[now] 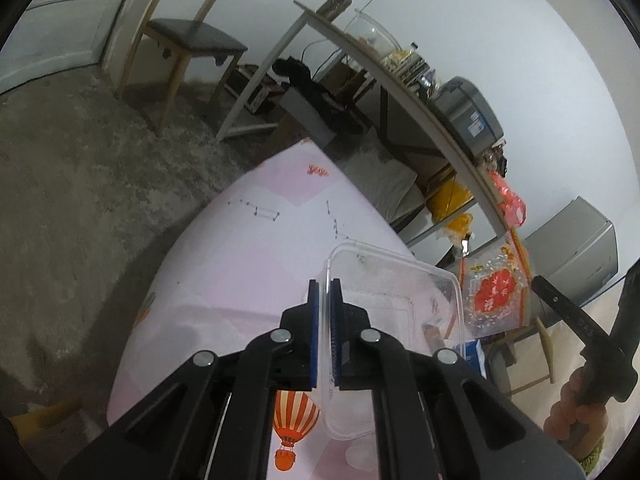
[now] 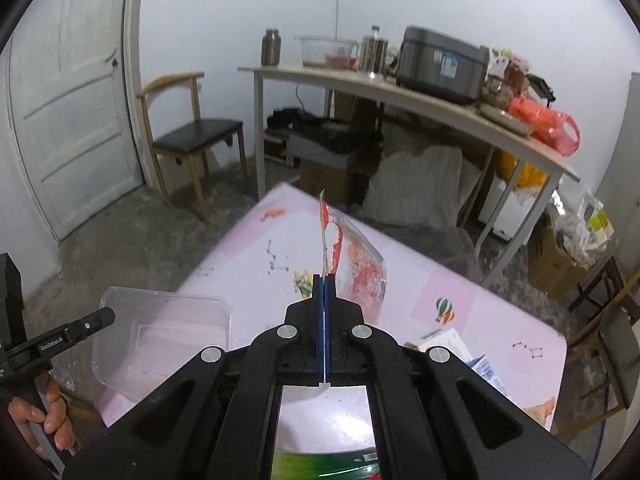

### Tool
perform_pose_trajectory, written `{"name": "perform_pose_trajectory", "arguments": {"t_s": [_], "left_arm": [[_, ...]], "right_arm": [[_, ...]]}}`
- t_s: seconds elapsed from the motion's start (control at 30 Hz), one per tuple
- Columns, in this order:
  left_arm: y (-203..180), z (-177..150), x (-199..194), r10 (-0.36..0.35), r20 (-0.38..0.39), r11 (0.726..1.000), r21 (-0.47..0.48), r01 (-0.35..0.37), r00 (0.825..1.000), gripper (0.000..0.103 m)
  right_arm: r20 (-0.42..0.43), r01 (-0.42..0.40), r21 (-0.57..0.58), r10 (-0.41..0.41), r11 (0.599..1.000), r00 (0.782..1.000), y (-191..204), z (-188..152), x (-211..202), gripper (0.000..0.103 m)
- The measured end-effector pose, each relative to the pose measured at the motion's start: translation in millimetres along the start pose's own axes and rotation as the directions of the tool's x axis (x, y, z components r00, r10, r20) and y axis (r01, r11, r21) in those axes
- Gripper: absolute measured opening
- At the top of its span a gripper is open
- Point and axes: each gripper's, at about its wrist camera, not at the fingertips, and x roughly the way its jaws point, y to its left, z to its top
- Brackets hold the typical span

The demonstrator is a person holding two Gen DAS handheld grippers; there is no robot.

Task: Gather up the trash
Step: 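Carry the container and bag to the blue wastebasket and open both tools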

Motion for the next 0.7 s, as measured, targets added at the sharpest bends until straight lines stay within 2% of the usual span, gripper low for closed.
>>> {"name": "perform_pose_trajectory", "arguments": {"t_s": [0.2,0.33,0.57,0.7], "left_arm": [[-11,5,-28,-0.031,0.062,1.000,0.006,0.031,0.998,0.004],[-33,3,-41,-0.069,0.081,0.997,0.042,0.066,0.994,0.004],[-88,-13,-49,-0.156,0.054,0.980,0.133,0.147,0.986,0.004],[-134,-30,-46,-0.218,0.009,0.955,0.206,0.211,0.976,0.004]], "right_arm": [[0.092,0.014,0.007,-0.014,1.000,0.996,-4,6,-44,0.000],[0.157,0.040,0.025,-0.043,0.999,0.987,-15,3,-79,0.000],[0.250,0.121,0.094,-0.142,0.988,0.958,-51,-17,-145,0.000],[0.282,0.181,0.159,-0.221,0.970,0.934,-80,-36,-182,0.000]]}}
